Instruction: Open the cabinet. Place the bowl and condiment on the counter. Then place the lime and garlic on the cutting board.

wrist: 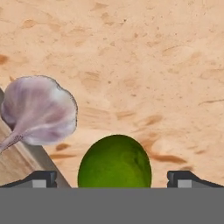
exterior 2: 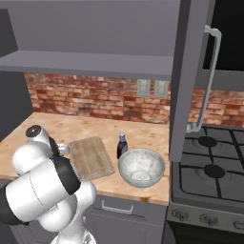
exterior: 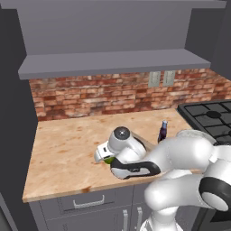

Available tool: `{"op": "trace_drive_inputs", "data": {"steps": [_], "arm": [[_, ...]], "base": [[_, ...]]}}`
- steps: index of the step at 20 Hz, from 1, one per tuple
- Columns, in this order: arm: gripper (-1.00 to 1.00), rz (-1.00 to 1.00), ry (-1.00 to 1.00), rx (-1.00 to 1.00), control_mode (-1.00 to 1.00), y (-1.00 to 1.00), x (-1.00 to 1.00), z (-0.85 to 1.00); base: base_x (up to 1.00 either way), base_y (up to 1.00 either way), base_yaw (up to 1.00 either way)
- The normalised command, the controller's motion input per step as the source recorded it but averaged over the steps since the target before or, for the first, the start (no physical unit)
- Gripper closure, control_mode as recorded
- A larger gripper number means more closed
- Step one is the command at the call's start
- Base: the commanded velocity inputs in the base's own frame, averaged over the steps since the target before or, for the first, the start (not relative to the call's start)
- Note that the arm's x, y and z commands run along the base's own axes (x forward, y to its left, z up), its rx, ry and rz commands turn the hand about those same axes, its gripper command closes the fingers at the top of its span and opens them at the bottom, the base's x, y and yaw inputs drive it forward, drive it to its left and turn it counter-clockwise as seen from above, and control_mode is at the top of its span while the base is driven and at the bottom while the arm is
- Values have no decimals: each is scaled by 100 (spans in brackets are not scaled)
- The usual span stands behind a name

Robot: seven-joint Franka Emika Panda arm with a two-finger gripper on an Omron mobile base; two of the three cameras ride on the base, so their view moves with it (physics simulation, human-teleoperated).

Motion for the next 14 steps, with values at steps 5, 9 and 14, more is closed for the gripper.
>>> {"op": "trace_drive_inputs", "data": {"steps": [5,9,14], "arm": [[-100,0,0,0,-100,3,5,-19],[-100,0,0,0,-100,4,2,-17],[-100,0,0,0,-100,8,6,-13]], "base": [[0,0,0],[0,0,0],[0,0,0]]}}
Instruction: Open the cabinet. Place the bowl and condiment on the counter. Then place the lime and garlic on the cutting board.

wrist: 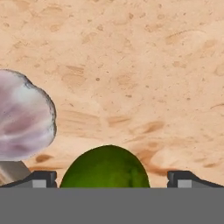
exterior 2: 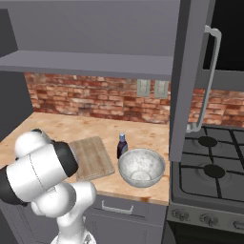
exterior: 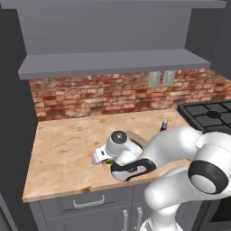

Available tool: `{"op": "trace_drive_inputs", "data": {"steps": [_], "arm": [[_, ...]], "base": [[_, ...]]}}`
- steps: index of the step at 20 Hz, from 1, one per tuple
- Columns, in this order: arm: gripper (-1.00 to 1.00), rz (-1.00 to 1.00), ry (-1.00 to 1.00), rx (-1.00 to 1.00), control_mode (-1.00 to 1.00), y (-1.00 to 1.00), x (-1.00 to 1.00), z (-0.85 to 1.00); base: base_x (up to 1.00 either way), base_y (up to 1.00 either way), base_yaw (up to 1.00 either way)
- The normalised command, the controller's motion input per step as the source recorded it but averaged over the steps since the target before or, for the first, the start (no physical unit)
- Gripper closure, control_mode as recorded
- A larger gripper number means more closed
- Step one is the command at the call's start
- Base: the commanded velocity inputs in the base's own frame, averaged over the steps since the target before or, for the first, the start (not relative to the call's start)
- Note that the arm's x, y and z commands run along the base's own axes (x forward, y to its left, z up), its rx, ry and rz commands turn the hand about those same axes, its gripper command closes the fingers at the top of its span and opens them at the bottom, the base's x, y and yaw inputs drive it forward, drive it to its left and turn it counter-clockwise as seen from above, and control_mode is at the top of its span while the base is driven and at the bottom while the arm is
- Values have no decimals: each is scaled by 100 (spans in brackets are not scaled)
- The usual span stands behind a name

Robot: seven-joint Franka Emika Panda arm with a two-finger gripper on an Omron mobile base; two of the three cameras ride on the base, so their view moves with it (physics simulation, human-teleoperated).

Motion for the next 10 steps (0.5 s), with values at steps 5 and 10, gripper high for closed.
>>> {"op": "trace_drive_inputs", "data": {"steps": [5,10], "arm": [[-100,0,0,0,-100,10,10,-12],[100,0,0,0,-100,15,15,-17]], "base": [[0,0,0],[0,0,0]]}}
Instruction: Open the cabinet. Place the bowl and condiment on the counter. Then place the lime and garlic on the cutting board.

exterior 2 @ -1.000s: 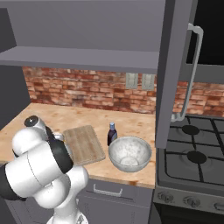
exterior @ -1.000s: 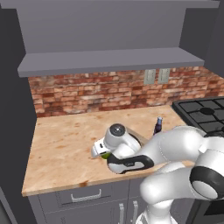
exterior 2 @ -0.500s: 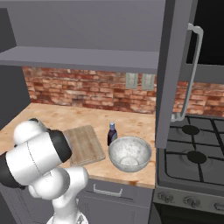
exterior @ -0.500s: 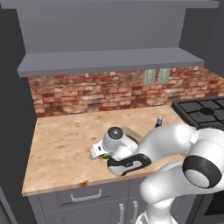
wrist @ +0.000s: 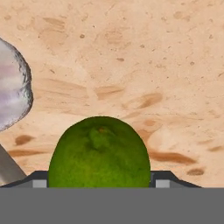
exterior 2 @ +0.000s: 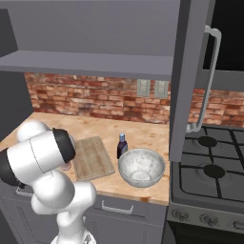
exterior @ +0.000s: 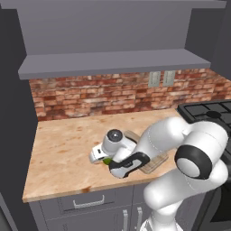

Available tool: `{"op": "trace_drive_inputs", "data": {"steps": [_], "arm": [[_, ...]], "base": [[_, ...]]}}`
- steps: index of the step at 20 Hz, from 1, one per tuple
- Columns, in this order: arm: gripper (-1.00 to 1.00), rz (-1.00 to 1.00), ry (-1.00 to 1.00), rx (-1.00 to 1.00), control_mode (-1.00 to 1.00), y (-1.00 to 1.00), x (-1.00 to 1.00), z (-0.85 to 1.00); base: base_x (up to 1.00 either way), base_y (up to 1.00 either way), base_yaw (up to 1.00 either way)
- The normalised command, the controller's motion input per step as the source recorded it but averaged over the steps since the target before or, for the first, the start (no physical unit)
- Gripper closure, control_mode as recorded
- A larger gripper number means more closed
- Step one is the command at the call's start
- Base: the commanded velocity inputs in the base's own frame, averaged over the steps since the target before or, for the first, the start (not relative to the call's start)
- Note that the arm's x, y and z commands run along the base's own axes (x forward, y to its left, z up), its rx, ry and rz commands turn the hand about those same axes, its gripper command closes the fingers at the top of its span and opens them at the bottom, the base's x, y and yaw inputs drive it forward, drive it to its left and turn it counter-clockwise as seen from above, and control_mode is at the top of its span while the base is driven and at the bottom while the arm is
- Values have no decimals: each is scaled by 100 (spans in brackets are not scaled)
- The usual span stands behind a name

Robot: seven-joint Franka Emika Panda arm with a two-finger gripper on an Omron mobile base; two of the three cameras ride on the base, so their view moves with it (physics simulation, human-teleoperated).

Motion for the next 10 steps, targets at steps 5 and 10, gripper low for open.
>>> {"op": "trace_drive_inputs", "data": {"steps": [5,10], "arm": [[100,0,0,0,-100,6,5,-19],[100,0,0,0,-100,0,0,-8]], "base": [[0,0,0],[0,0,0]]}}
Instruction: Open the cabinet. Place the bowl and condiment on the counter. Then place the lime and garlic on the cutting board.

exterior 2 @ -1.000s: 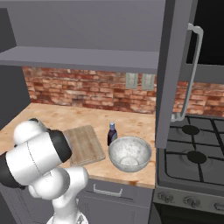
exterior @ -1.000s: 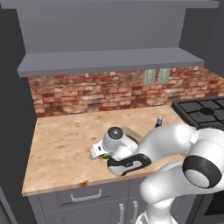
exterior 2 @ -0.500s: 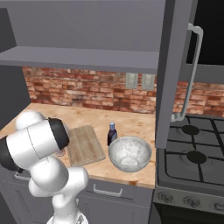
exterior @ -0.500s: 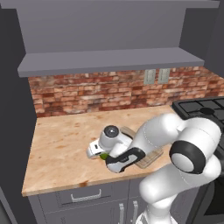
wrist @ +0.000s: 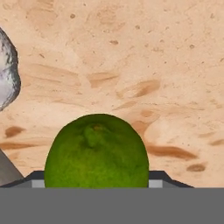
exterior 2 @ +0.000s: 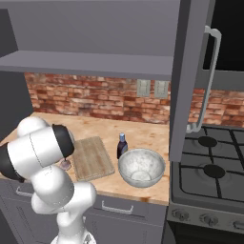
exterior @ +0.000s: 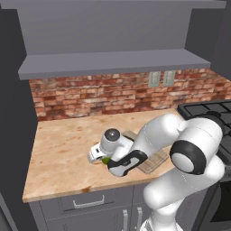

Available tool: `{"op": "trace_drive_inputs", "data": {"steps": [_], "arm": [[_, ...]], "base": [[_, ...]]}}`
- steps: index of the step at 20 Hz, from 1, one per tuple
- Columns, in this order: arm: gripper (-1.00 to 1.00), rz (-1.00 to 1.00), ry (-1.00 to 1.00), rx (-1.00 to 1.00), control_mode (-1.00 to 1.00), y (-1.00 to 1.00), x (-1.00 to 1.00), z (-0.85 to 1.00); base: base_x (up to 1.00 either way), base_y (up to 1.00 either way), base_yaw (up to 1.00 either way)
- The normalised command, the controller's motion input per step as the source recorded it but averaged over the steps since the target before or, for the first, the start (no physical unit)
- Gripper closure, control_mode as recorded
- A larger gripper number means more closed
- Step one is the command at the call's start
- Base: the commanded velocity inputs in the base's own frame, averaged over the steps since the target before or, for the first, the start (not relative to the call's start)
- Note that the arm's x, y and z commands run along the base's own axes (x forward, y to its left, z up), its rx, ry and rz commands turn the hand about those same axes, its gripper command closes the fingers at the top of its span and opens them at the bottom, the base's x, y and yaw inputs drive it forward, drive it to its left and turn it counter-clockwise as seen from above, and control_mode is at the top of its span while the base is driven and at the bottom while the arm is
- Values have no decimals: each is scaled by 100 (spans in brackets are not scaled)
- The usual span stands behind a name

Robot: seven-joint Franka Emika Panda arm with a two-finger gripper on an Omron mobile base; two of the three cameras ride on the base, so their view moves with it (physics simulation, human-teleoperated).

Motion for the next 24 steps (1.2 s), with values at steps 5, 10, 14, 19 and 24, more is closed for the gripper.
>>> {"op": "trace_drive_inputs", "data": {"steps": [5,10,14,19,24], "arm": [[100,0,-3,0,-100,0,-4,9],[100,0,-2,-1,-100,0,0,24],[100,0,0,0,-100,-12,1,12],[100,0,0,0,-100,-16,12,17],[100,0,0,0,-100,-22,25,6]], "base": [[0,0,0],[0,0,0],[0,0,0],[0,0,0],[0,0,0]]}}
